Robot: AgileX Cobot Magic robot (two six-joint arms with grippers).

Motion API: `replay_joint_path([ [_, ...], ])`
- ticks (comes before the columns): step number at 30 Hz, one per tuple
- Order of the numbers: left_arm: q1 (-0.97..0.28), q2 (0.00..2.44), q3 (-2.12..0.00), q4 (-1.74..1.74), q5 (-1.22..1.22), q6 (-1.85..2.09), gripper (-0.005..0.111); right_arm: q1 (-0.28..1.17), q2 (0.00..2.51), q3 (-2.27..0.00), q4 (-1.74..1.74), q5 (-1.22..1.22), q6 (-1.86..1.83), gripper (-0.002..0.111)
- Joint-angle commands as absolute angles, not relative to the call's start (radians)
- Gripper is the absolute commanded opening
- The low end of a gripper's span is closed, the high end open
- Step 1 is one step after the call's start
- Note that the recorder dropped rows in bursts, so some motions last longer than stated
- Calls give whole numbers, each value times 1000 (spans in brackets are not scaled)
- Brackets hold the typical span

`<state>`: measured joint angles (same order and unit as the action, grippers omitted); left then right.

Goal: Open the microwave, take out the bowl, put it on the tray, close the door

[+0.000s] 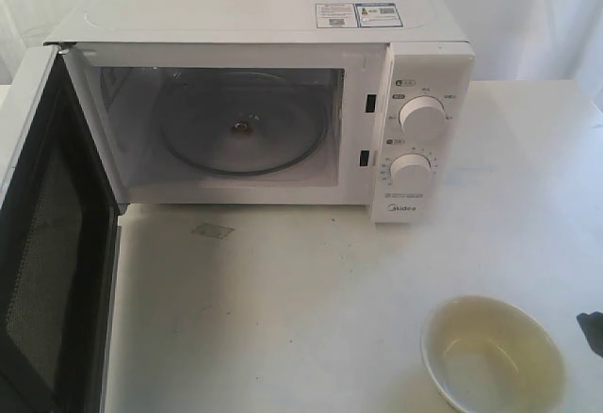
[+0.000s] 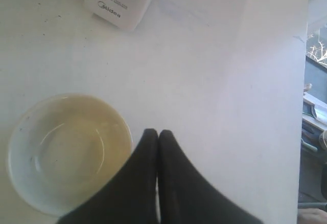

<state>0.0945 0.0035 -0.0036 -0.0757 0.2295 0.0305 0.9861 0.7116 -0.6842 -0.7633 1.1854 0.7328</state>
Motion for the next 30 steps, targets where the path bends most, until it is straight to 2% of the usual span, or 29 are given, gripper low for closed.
replay_joint_path([
  [1, 93, 0, 0, -77, 231, 26, 0, 987, 706, -686, -769, 1115, 740, 0],
  [21, 93, 0, 0, -77, 217, 31, 0, 987, 706, -686, -761, 1021, 740, 0],
  [24, 93, 0, 0, -75, 11, 17, 0, 987, 706, -686, -759, 1021, 740, 0],
  [28, 93, 0, 0, -75, -485, -8, 0, 987, 706, -686, -759, 1021, 740, 0],
  [30, 93, 0, -54, -77, -529, -8, 0, 987, 706, -685, -759, 1023, 740, 0],
])
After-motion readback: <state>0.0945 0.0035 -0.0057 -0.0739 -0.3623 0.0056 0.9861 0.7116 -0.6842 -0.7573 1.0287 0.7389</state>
